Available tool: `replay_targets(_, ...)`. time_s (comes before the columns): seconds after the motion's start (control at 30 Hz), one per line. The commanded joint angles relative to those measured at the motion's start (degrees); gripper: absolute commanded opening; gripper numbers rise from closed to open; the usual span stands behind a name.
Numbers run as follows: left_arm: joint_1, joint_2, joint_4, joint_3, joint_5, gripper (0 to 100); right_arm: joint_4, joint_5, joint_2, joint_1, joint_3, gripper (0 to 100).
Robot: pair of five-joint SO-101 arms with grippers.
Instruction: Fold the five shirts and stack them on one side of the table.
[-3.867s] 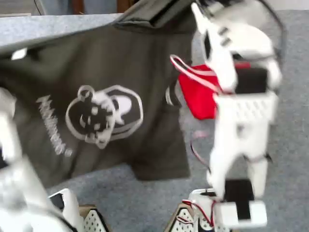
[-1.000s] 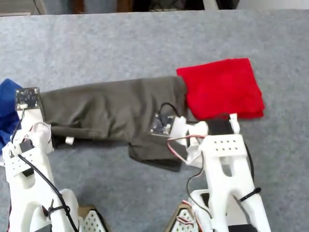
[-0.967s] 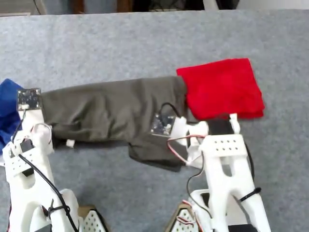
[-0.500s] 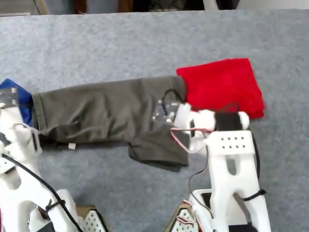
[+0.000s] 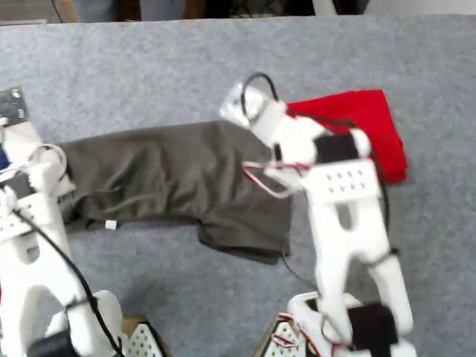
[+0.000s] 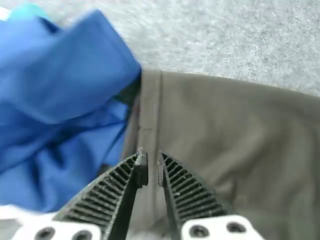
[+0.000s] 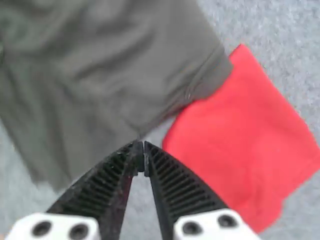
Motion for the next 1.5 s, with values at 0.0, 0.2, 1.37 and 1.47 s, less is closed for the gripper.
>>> replay_targets(0.0, 0.92, 7.91, -14.51, 1.45, 4.13, 6, -5.27, -7.47, 9.01, -0.79, -7.69, 1.5)
replay_targets(0.2, -0.57, 25.23, -27.25, -2.51, 7.3, 6, -13.45, -14.95, 27.82, 0.09, -16.04, 1.5)
replay_targets(1.37, -0.84, 21.8, 2.2, -4.09, -4.84, 3, 25.67, -11.87, 59.65, -0.09, -73.71, 1.4)
replay_targets(1.47, -6.46, 27.25, 0.44, -3.82, -7.56, 3, 25.41, -11.87, 59.91, -0.26, -70.46, 1.4)
